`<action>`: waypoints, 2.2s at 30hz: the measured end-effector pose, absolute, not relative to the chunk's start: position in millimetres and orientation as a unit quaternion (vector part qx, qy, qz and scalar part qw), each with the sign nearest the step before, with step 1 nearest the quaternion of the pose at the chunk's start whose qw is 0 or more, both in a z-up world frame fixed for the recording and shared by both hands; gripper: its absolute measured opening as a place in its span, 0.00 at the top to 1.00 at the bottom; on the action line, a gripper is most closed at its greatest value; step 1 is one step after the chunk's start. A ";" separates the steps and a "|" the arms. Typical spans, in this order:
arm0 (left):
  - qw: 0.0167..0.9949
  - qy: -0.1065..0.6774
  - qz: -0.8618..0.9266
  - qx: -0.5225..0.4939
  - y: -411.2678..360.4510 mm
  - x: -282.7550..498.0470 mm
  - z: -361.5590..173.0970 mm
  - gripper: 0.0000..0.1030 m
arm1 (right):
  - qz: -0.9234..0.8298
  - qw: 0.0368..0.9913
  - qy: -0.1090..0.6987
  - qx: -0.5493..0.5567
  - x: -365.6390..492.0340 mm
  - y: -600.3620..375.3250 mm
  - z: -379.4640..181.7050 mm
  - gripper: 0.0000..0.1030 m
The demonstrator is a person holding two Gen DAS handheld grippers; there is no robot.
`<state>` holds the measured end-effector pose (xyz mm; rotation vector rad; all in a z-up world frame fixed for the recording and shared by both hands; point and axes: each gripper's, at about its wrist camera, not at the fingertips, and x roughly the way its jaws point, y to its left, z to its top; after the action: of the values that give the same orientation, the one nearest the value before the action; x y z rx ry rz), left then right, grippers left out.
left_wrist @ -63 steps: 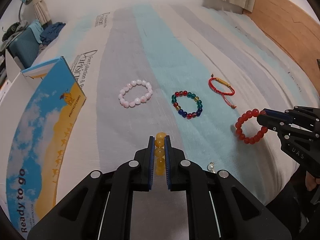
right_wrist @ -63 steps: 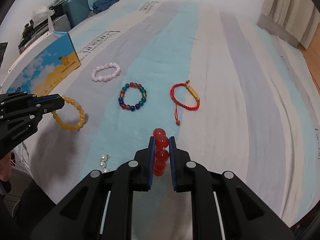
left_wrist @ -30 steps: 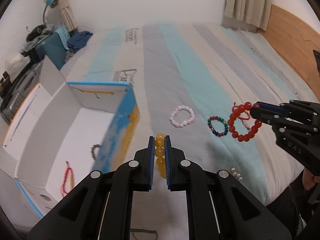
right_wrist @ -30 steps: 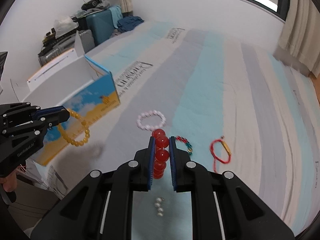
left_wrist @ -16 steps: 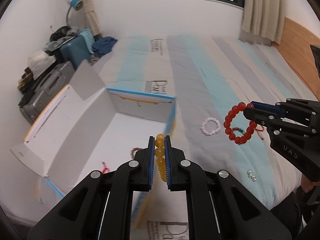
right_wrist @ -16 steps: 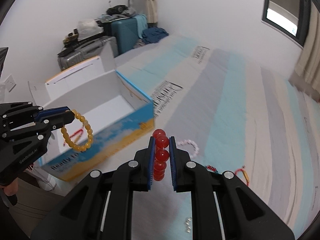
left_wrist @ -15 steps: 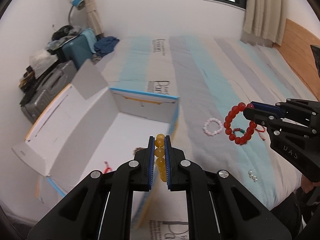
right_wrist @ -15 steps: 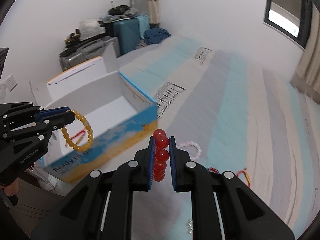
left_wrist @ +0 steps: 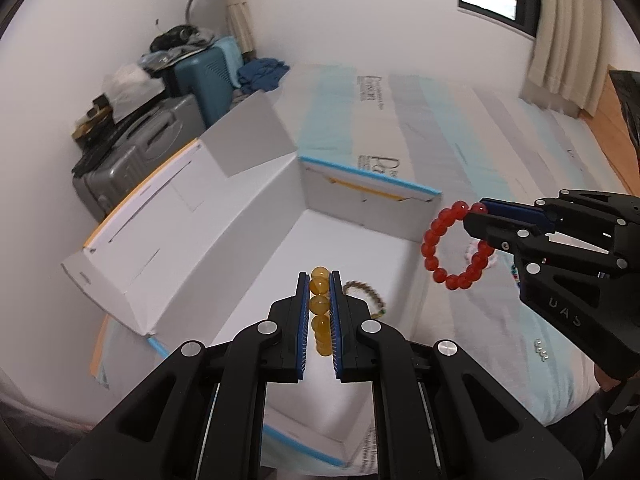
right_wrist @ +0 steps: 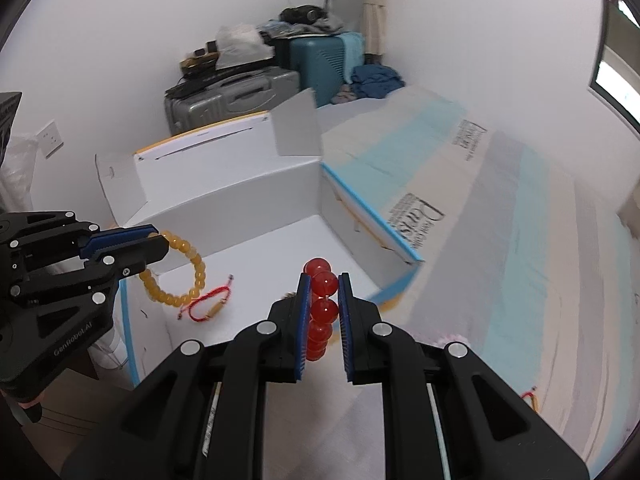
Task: Organize jewelry
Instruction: 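Carry the yellow and red bead bracelets with both tools into the box, then open both tools to release the bead bracelets inside the box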
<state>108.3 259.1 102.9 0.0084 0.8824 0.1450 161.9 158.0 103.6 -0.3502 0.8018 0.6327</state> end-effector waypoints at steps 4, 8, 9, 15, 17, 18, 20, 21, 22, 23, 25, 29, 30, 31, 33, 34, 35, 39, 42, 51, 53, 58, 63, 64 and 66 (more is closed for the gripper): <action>0.895 0.440 0.077 -0.010 280.9 108.0 89.8 0.92 | 0.313 0.846 0.394 -0.176 165.2 184.9 89.5 0.88; 0.887 0.455 0.079 -0.021 298.9 111.3 72.5 0.92 | 0.322 0.831 0.412 -0.192 170.4 205.7 70.4 0.88; 0.885 0.458 0.079 -0.023 301.9 112.9 68.4 0.92 | 0.323 0.826 0.417 -0.198 171.7 210.4 63.9 0.88; 0.873 0.480 0.076 -0.036 315.9 124.3 41.1 0.92 | 0.326 0.802 0.446 -0.226 181.6 227.4 32.8 0.88; 0.870 0.486 0.076 -0.037 318.1 126.2 32.7 0.92 | 0.326 0.796 0.454 -0.233 184.4 231.2 22.8 0.88; 0.867 0.492 0.075 -0.039 319.9 127.8 25.9 0.92 | 0.326 0.793 0.458 -0.236 186.0 233.3 16.9 0.88; 0.861 0.501 0.074 -0.041 321.4 130.0 15.7 0.92 | 0.325 0.787 0.465 -0.242 188.6 236.7 7.4 0.88; 0.858 0.506 0.074 -0.043 323.2 131.6 9.4 0.92 | 0.325 0.784 0.469 -0.244 190.0 238.3 1.9 0.88; 0.857 0.509 0.073 -0.044 323.8 132.8 6.0 0.92 | 0.325 0.780 0.474 -0.247 191.5 239.9 -3.2 0.88; 0.854 0.514 0.073 -0.044 325.2 134.2 1.3 0.92 | 0.325 0.777 0.478 -0.251 193.0 241.5 -8.2 0.88; 0.849 0.521 0.072 -0.044 327.2 136.4 -5.5 0.92 | 0.326 0.770 0.485 -0.258 194.7 244.8 -15.8 0.88; 0.840 0.535 0.076 -0.037 329.5 140.4 -18.1 0.92 | 0.325 0.760 0.496 -0.268 198.9 248.3 -29.5 0.88; 0.839 0.538 0.076 -0.037 330.0 141.5 -19.6 0.92 | 0.324 0.759 0.497 -0.268 199.7 248.7 -31.1 0.88; 0.835 0.544 0.076 -0.036 330.4 142.4 -23.6 0.92 | 0.324 0.757 0.500 -0.270 200.4 249.3 -33.0 0.88; 0.828 0.554 0.080 -0.033 331.8 144.3 -31.0 0.92 | 0.322 0.755 0.502 -0.274 201.2 250.3 -35.4 0.88; 0.825 0.558 0.081 -0.032 331.8 145.3 -33.6 0.92 | 0.321 0.754 0.502 -0.276 201.7 252.4 -36.8 0.88; 0.823 0.561 0.083 -0.032 332.1 146.2 -36.2 0.92 | 0.320 0.753 0.502 -0.278 202.0 253.1 -37.7 0.88; 0.825 0.557 0.085 -0.029 332.1 147.4 -37.5 0.92 | 0.316 0.756 0.500 -0.281 203.8 252.0 -38.5 0.88; 0.829 0.551 0.092 -0.031 335.5 147.1 -35.1 0.92 | 0.315 0.759 0.496 -0.282 202.1 252.3 -38.1 0.87; 0.850 0.512 0.118 -0.043 339.2 142.9 -19.4 0.89 | 0.319 0.772 0.477 -0.275 195.1 245.4 -29.9 0.70; 0.852 0.508 0.120 -0.044 338.2 144.6 -16.8 0.82 | 0.320 0.774 0.473 -0.274 194.4 244.0 -26.9 0.68; 0.860 0.491 0.126 -0.054 337.4 142.3 -5.6 0.65 | 0.317 0.788 0.457 -0.263 193.4 236.0 -15.3 0.53; 0.871 0.467 0.141 -0.061 336.6 137.5 9.4 0.54 | 0.320 0.800 0.443 -0.247 191.9 221.8 -0.6 0.50; 0.872 0.463 0.143 -0.063 336.2 136.5 12.3 0.53 | 0.319 0.804 0.440 -0.242 192.6 218.8 2.8 0.48; 0.875 0.459 0.144 -0.062 333.2 136.1 17.1 0.51 | 0.316 0.810 0.434 -0.235 192.9 212.1 9.6 0.46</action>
<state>136.1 333.2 17.1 -0.1295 0.9574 0.3011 192.9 212.1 9.6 -0.5032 0.9273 0.6746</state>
